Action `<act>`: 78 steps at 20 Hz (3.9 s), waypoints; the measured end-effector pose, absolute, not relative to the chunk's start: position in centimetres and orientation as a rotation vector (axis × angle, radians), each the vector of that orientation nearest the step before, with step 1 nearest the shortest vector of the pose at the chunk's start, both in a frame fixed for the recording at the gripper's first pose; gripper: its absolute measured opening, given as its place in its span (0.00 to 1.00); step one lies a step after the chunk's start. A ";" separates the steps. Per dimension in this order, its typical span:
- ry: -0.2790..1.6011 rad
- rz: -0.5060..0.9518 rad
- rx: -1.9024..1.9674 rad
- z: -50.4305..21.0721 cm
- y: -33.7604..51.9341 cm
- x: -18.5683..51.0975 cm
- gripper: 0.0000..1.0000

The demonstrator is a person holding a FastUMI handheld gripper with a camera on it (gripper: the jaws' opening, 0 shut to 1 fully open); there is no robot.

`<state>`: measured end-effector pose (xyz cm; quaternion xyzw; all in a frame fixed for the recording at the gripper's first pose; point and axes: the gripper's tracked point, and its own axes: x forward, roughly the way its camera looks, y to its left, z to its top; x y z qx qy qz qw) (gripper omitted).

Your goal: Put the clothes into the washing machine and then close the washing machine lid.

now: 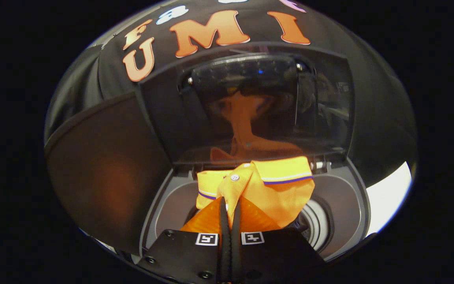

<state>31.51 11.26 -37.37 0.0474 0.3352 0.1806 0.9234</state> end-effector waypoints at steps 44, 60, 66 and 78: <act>0.322 0.250 0.071 -13.4 10.3 34.3 0.98; 0.346 0.199 -0.037 -15.3 11.9 49.2 0.98; 0.307 0.184 -0.010 -14.9 11.7 48.4 0.99; 0.238 0.168 -0.018 -14.7 10.4 40.4 0.98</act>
